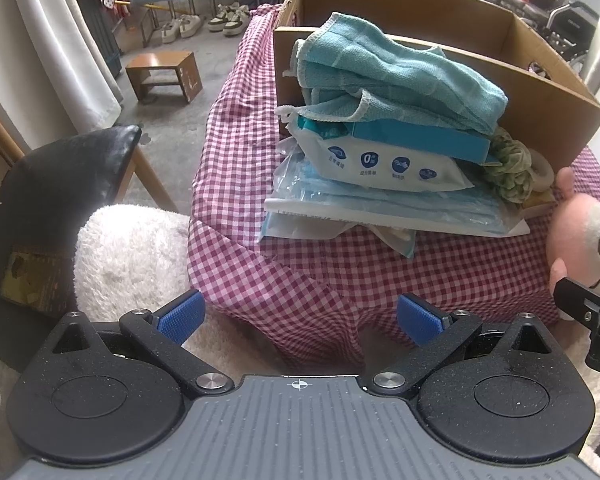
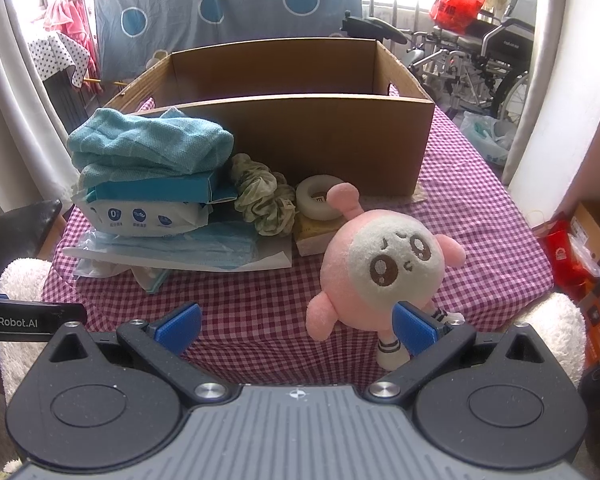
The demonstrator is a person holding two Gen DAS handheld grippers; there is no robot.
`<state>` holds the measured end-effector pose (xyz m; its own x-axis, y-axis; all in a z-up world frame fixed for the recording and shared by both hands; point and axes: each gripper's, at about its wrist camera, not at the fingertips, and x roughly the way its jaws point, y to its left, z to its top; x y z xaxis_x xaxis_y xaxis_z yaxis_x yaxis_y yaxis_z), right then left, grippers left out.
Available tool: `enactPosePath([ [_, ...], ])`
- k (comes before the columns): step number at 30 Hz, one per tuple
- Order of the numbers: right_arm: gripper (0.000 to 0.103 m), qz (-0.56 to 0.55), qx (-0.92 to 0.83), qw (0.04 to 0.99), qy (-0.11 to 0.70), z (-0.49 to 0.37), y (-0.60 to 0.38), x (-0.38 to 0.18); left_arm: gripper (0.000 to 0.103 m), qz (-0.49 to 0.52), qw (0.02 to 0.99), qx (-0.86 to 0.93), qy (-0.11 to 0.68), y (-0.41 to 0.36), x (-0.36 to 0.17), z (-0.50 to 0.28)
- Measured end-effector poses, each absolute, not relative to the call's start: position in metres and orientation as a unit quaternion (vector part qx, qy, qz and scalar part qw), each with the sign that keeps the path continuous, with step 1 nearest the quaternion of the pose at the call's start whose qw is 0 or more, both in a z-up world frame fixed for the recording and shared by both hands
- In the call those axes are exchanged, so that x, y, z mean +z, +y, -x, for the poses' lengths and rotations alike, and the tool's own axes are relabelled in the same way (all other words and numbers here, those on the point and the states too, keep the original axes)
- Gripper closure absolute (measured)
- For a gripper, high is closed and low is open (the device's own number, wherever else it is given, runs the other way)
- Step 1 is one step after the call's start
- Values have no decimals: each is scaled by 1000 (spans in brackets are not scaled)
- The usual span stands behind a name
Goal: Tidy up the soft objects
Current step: 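Reach the right gripper to the blue towel on the stack and close on it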
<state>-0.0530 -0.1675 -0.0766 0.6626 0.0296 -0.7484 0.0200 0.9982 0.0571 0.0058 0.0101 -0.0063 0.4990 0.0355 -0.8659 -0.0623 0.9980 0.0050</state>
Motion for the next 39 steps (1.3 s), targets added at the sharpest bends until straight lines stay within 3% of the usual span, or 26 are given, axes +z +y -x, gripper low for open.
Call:
enactPosePath([
  [20, 0, -34, 9, 919, 392, 23, -162, -63, 0, 12, 876, 36, 481, 18, 12, -40],
  [28, 0, -51, 23, 934, 354, 12, -165, -45, 0, 36, 908, 2, 418, 37, 31, -44],
  [35, 0, -82, 82, 957, 266, 5, -175, -24, 0, 81, 927, -67, 360, 48, 29, -47],
  [39, 0, -158, 138, 939, 273, -11, -189, -24, 1, 110, 927, -105, 343, 52, 23, -55],
])
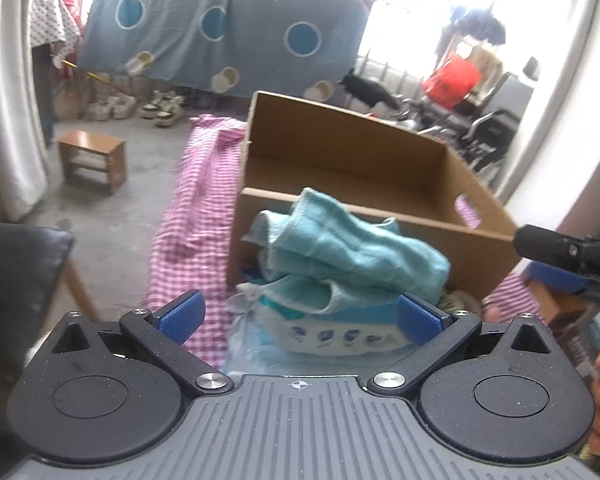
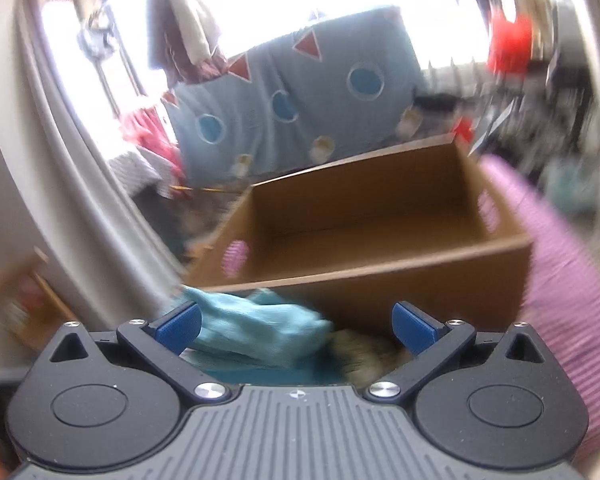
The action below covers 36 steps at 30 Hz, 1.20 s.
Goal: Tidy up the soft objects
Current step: 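Reach the right gripper to the blue towel on the stack and close on it, then lift the blue towel with the right gripper up over the box wall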
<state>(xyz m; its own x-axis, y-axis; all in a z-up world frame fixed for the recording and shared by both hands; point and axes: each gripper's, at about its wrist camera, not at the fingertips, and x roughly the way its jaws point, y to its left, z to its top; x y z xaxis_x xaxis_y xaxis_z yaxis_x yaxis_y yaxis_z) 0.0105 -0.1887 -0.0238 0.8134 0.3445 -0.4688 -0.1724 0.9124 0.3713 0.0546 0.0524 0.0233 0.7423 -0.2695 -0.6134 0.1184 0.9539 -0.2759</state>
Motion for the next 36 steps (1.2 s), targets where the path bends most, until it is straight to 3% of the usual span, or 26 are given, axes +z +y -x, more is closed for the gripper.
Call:
enactPosePath([
  [4, 1, -261, 182, 896, 309, -32, -206, -39, 5, 117, 924, -129, 341, 53, 19, -63],
  [8, 20, -301, 191, 873, 332, -45, -217, -52, 9, 105, 925, -142, 337, 49, 18, -66],
  [11, 26, -302, 193, 868, 345, -51, -217, -57, 11, 104, 924, -152, 336, 50, 17, -70],
  [24, 35, -304, 201, 847, 387, -77, -200, -69, 12, 188, 899, -166, 360, 65, 8, -107],
  [29, 49, -295, 206, 844, 398, -84, -192, -73, 54, 193, 887, -177, 380, 63, 3, -113],
  [32, 53, -291, 212, 843, 401, -86, -189, -72, 68, 196, 886, -178, 381, 67, 3, -107],
  [36, 55, -280, 218, 846, 397, -86, -187, -70, 75, 207, 881, -184, 383, 73, 6, -96],
])
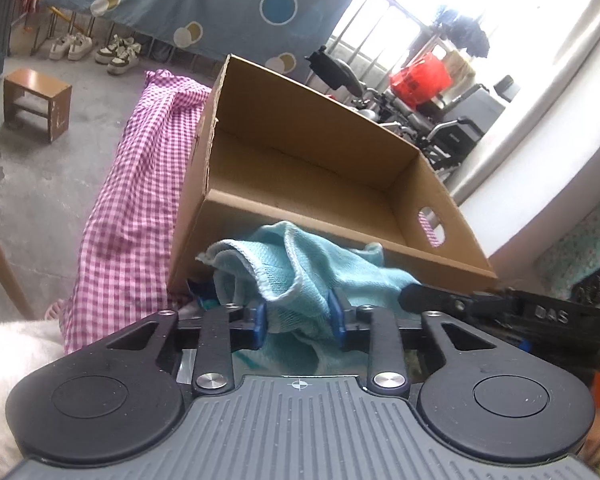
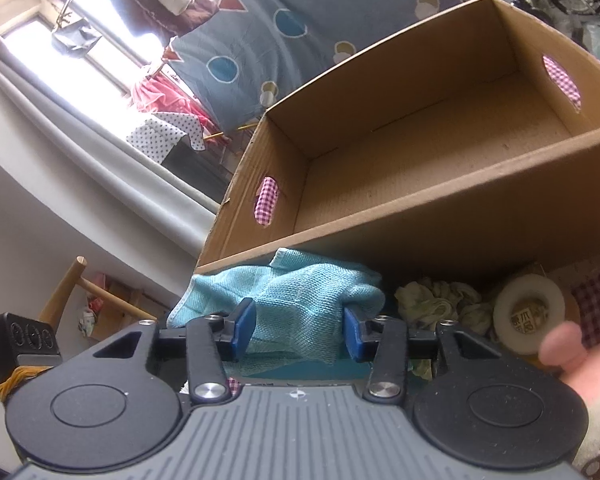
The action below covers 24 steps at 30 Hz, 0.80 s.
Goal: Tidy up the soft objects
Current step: 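Lift the blue towel with the right gripper up over the box wall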
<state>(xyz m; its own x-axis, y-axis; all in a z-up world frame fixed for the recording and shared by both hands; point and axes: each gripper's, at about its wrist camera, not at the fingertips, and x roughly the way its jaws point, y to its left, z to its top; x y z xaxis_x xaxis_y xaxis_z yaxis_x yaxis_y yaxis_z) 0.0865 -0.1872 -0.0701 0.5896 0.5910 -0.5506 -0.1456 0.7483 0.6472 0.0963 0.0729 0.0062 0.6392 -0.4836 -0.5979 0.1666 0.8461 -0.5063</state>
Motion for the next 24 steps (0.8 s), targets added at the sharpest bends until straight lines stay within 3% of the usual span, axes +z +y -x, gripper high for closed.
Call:
enactPosePath([
  [12, 52, -228, 209, 872, 380, -85, -177, -62, 76, 200, 882, -175, 390, 70, -1, -82],
  [14, 41, -237, 208, 874, 370, -81, -185, -55, 76, 202, 880, -177, 391, 71, -2, -84],
  [19, 39, -288, 212, 867, 347, -65, -212, -41, 76, 209, 878, -185, 390, 76, -7, -84],
  [24, 39, -379, 245, 802, 392, -63, -217, -66, 76, 211, 876, -187, 391, 79, -11, -86],
])
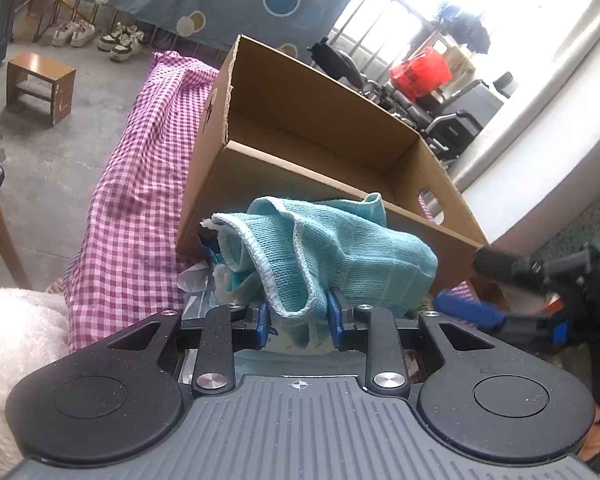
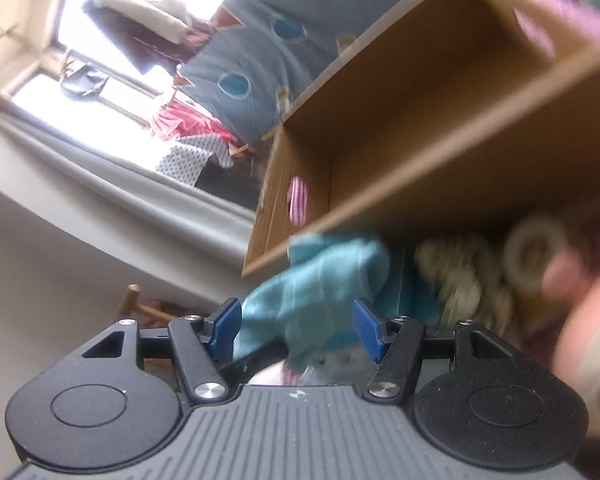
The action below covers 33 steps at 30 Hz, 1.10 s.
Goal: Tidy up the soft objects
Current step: 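Lift the blue towel with the right gripper up over the box wall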
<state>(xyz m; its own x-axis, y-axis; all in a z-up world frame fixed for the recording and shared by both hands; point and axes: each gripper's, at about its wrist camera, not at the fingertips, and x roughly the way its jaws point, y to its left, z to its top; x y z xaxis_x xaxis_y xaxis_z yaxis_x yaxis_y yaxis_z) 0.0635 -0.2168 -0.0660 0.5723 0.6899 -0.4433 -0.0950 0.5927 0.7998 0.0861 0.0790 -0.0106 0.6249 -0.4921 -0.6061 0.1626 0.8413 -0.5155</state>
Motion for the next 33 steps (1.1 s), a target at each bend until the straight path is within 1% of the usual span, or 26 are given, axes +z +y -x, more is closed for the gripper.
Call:
enactPosePath([
  [5, 39, -440, 249, 741, 441, -73, -211, -100, 75, 213, 875, -191, 391, 81, -13, -87],
  [8, 38, -451, 246, 735, 443, -79, -209, -106, 75, 214, 873, -195, 392, 82, -16, -87],
  [9, 37, -454, 247, 735, 439, -81, -208, -106, 75, 215, 873, -196, 393, 82, -16, -87],
  [11, 28, -466, 252, 731, 430, -84, -206, -107, 75, 214, 872, -198, 393, 83, -17, -88],
  [22, 28, -513, 266, 694, 429, -99, -193, -123, 75, 211, 872, -208, 391, 85, -20, -89],
  [33, 29, -528, 249, 699, 414, -105, -186, -123, 75, 195, 877, -212, 386, 81, -20, -86],
])
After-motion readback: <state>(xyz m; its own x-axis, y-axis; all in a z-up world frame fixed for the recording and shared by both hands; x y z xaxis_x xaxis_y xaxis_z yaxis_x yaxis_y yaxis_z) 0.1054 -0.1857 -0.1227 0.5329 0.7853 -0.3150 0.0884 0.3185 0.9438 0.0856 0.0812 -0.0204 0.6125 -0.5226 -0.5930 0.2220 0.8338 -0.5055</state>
